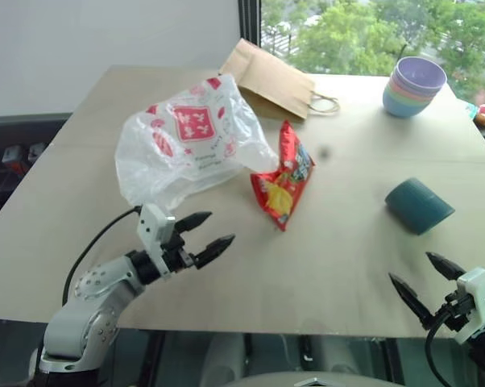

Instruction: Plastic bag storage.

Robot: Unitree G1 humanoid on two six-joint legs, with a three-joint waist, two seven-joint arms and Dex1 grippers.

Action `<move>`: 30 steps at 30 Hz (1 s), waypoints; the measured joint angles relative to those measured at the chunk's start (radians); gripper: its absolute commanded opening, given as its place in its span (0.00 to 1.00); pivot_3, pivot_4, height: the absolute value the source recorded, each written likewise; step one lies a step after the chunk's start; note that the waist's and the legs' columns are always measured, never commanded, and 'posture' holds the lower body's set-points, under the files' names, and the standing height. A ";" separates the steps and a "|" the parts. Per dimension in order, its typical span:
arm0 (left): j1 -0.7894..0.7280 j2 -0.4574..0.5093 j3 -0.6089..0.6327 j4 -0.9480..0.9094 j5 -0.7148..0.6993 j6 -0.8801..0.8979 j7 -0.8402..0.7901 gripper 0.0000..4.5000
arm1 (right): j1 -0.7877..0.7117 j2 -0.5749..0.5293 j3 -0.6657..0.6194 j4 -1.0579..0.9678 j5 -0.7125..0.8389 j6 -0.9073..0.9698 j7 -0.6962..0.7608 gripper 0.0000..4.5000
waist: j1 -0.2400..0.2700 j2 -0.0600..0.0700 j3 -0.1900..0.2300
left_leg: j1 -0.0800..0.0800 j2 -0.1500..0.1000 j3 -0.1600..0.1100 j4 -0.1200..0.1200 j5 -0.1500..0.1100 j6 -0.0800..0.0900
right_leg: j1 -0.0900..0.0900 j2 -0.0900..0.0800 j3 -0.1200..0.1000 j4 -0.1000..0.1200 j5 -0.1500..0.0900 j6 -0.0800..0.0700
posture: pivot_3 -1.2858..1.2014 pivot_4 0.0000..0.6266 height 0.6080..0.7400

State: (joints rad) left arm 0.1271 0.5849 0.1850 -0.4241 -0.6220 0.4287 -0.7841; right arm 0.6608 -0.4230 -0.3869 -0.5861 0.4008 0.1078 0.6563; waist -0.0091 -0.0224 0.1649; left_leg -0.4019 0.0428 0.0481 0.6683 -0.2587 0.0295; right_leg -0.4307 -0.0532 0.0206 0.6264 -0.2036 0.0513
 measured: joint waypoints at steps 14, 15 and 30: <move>-0.630 0.093 -0.086 0.173 0.189 0.202 0.416 0.98 | -0.575 -0.164 0.231 -0.245 0.215 0.216 -0.014 1.00 | 0.000 -0.005 0.002 | 0.006 -0.004 -0.004 0.000 0.001 0.000 | 0.009 0.007 -0.001 0.001 0.003 -0.004 | 0.52 0.24 1.00; -0.643 0.115 -0.122 0.225 0.251 0.173 0.407 0.98 | -0.582 -0.166 0.246 -0.240 0.223 0.238 -0.019 1.00 | 0.005 -0.005 0.002 | 0.005 -0.004 -0.004 0.000 0.001 0.000 | 0.009 0.007 -0.002 0.000 0.002 -0.005 | 0.52 0.24 1.00; -0.758 0.193 -0.391 0.776 0.643 -0.170 0.176 0.98 | -0.466 -0.120 0.301 -0.242 0.131 0.227 -0.080 1.00 | 0.023 -0.007 0.003 | -0.011 -0.005 -0.004 0.005 -0.001 0.000 | -0.006 0.007 -0.002 0.002 0.004 0.000 | 0.52 0.24 1.00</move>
State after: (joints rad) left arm -0.6311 0.7777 -0.2058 0.3523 0.0206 0.2585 -0.6076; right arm 0.1945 -0.5433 -0.0863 -0.8277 0.5315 0.3346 0.5763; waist 0.0138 -0.0293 0.1676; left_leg -0.4132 0.0382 0.0444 0.6733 -0.2599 0.0299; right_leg -0.4365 -0.0467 0.0186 0.6286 -0.1998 0.0511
